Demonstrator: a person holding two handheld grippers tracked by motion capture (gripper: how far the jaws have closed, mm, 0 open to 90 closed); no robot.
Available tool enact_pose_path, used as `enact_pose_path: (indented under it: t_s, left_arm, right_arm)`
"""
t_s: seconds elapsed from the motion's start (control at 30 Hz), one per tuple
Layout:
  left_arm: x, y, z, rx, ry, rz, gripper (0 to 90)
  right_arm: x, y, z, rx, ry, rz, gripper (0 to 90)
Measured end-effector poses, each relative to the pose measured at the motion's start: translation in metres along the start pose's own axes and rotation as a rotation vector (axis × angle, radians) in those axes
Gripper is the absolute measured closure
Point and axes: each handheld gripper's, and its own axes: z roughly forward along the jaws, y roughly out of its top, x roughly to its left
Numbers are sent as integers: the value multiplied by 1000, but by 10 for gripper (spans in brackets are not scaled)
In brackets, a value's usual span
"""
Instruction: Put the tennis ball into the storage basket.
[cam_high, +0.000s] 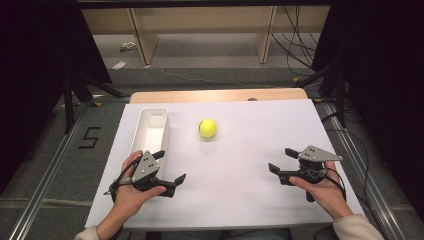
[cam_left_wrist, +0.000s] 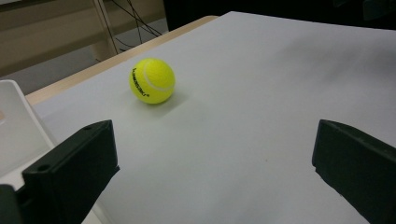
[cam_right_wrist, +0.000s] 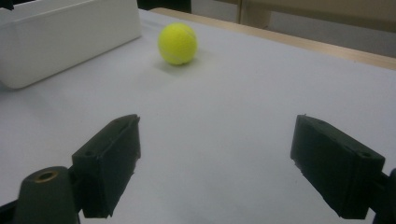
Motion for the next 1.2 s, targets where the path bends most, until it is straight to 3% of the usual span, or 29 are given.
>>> enact_pose_path:
  t_s: [0.57,1.2]
  left_arm:
    - [-2,2,-2,-3,-9,15,0]
    - [-2,3,-3,-6,-15,27,0]
  right_arm:
    - [4,9,24,0,5,-5,174]
    - [6,25,63,15,14,-14,164]
